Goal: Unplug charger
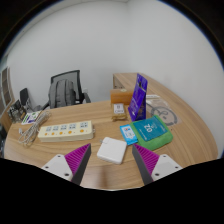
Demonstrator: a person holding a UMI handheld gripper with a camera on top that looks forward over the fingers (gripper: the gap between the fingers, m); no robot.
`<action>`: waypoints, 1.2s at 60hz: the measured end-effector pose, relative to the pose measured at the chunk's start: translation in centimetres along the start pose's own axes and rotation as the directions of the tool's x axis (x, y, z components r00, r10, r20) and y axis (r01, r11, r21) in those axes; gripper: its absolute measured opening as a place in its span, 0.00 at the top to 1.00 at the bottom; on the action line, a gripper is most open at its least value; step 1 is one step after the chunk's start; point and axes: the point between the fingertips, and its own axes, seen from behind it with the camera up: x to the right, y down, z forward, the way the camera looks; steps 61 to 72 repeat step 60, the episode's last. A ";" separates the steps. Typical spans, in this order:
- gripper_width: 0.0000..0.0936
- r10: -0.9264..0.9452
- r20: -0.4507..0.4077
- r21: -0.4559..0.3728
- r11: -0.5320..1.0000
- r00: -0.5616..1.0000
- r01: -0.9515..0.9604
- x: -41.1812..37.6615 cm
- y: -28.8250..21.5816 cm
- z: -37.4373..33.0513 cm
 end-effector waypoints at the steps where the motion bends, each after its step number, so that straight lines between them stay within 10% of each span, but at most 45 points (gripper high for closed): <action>1: 0.08 -0.015 -0.008 0.005 1.000 1.000 0.015 -0.1 -0.4 -0.7; 33: 0.08 -0.098 -0.153 0.078 0.991 0.983 0.111 -7.6 -2.9 -22.9; 72: 0.08 -0.132 -0.170 0.084 0.985 0.976 0.148 -11.4 -1.0 -27.7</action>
